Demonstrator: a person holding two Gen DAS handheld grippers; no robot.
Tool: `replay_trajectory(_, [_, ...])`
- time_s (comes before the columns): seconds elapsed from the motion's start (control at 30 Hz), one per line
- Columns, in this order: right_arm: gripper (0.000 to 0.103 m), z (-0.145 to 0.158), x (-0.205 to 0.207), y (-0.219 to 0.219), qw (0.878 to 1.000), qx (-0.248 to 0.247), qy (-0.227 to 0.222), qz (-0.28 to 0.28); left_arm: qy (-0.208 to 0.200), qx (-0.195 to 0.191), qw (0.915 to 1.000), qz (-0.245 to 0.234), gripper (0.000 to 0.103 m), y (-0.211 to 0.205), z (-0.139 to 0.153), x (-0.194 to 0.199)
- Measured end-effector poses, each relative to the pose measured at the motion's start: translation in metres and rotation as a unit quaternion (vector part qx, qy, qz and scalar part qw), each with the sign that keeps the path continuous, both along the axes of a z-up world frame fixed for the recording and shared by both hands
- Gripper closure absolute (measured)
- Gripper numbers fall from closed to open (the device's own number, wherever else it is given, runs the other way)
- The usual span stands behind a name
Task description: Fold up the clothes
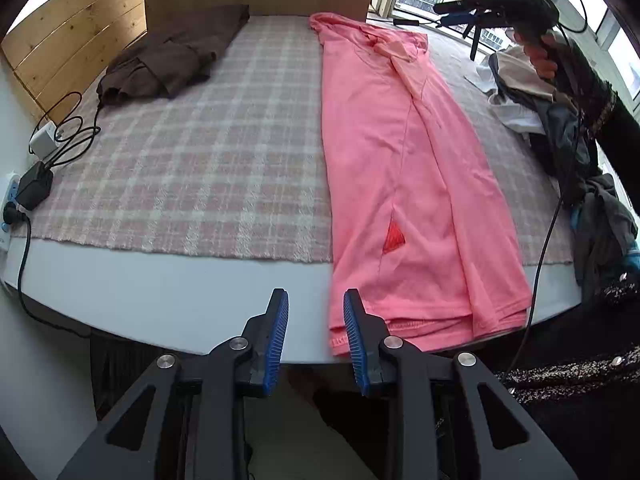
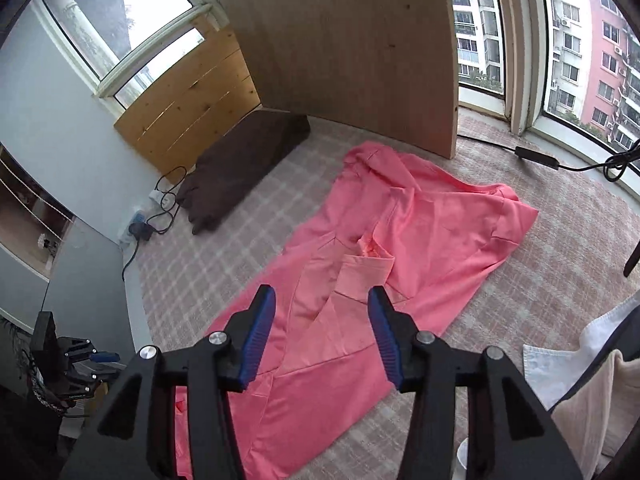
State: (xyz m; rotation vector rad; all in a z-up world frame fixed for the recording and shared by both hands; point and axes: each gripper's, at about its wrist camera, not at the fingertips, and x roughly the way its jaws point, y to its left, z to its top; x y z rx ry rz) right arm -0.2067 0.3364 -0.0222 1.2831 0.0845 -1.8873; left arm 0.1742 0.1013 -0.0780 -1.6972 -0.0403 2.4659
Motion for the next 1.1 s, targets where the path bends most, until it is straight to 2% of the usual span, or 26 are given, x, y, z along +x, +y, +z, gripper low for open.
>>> replay_trajectory(0.1, [0.055,-0.017,0.001,-0.024,1.0,0.017,-0.014,0.017,-0.001,-0.012,0.9997,-0.023,0.076,0.016,-0.019,0.013])
replay_trajectory(0.23, [0.055,-0.03,0.007,-0.049,0.998,0.035,-0.03,0.04,0.004,-0.025,0.9985,-0.048,0.074,0.026,-0.029,0.017])
replay_trajectory(0.4, [0.055,-0.028,0.011,-0.063,0.997,0.052,-0.018,0.056,0.021,-0.033,0.9973,-0.062,0.073,0.03,-0.036,0.015])
replay_trajectory(0.43, [0.055,-0.027,0.008,-0.065,0.997,0.055,-0.013,0.055,0.026,-0.031,0.997,-0.065,0.076,0.031,-0.036,0.013])
replay_trajectory(0.47, [0.055,-0.024,0.002,-0.068,0.997,0.058,-0.007,0.051,0.031,-0.029,0.9967,-0.069,0.089,0.033,-0.037,0.012])
replay_trajectory(0.5, [0.055,-0.022,-0.006,-0.071,0.997,0.063,0.001,0.045,0.037,-0.028,0.9965,-0.069,0.097,0.034,-0.036,0.01])
replay_trajectory(0.53, [0.055,-0.021,-0.015,-0.074,0.997,0.068,0.01,0.038,0.042,-0.028,0.9965,-0.066,0.1,0.034,-0.035,0.01])
replay_trajectory(0.63, [0.055,-0.029,-0.052,-0.089,0.994,0.102,0.031,0.012,0.053,-0.012,0.9974,-0.046,0.1,0.029,-0.028,0.013])
replay_trajectory(0.83, [0.055,-0.06,-0.129,-0.115,0.99,0.136,0.022,-0.036,0.056,0.012,0.9983,-0.001,0.101,0.018,-0.026,0.018])
replay_trajectory(0.97, [0.055,-0.076,-0.161,-0.128,0.986,0.161,0.018,-0.046,0.05,0.018,0.9984,0.016,0.101,0.018,-0.03,0.017])
replay_trajectory(1.1, [0.055,-0.093,-0.172,-0.14,0.982,0.186,0.011,-0.025,0.035,0.029,0.9987,0.024,0.101,0.019,-0.035,0.013])
